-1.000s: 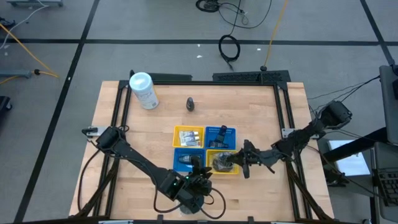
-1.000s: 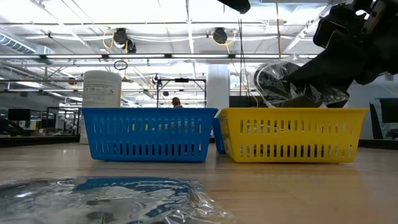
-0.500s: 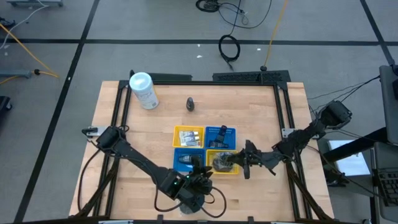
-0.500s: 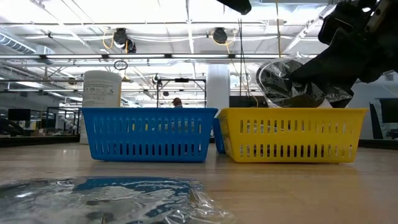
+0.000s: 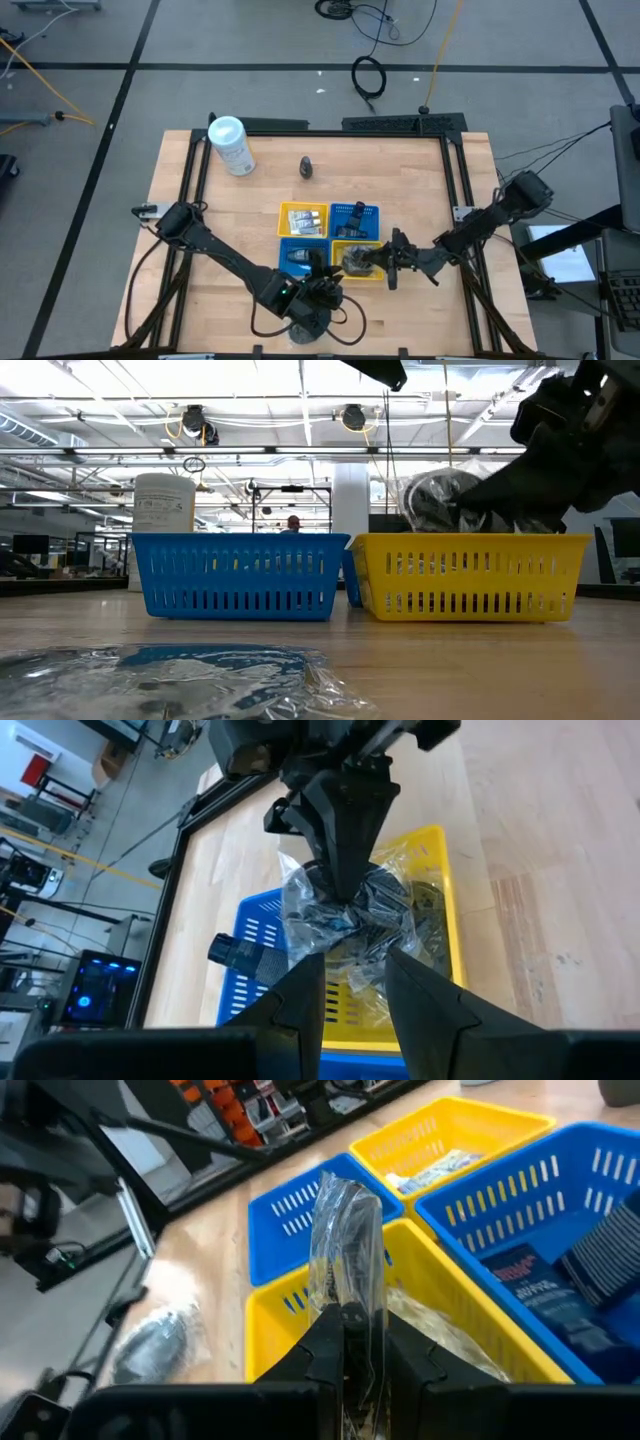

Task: Pick & Place Travel size toiletries
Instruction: Put the black hairbrush into the right yellow bin

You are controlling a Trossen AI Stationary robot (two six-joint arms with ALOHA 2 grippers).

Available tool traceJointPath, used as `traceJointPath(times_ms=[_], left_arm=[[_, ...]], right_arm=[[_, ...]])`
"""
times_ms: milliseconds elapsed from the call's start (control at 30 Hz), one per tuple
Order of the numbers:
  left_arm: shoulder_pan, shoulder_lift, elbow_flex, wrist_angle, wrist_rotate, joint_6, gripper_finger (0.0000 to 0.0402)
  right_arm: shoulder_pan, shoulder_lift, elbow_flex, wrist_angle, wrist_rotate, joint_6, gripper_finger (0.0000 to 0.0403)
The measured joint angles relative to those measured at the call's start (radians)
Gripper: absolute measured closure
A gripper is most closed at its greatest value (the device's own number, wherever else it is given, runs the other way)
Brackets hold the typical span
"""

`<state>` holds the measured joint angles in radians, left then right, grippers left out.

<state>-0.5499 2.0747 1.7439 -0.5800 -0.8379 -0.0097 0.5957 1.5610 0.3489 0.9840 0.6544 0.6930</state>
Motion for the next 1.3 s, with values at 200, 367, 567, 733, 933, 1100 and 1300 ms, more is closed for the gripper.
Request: traceJointPath(times_ms=[200, 367, 567, 733, 933, 1100, 1300], left_arm=[[0.0, 0.0, 0.0, 0.0, 0.0, 0.0, 0.0293], [0.0, 0.0, 0.0, 0.0, 0.001, 0.0, 0.0293], [0.0, 0.0, 0.0, 0.0, 0.001, 0.0, 0.0293], [0.0, 0.0, 0.0, 0.0, 0.001, 0.0, 0.0293], [0.0, 0.0, 0.0, 0.0, 0.002, 0.0, 0.0293], [0.0, 0.0, 0.0, 0.0, 0.002, 0.001, 0.0293], [0.0, 0.0, 0.0, 0.0, 0.002, 0.001, 0.0293]], right_arm=[[0.0, 0.007, 0.0, 0.044, 0.0, -0.03, 0.0378], [0.0, 0.007, 0.0, 0.028, -0.002, -0.032, 0.0358], [0.0, 0.007, 0.0, 0.02, -0.003, -0.032, 0.0335], [0.0, 0.007, 0.0, 0.021, -0.002, -0.061, 0.0322], [0.001, 0.007, 0.0, 0.021, -0.003, -0.111, 0.0282], [0.002, 0.007, 0.0, 0.024, -0.003, -0.115, 0.0235], [-0.005, 0.002, 0.0, 0.167, 0.0, -0.296, 0.0194]])
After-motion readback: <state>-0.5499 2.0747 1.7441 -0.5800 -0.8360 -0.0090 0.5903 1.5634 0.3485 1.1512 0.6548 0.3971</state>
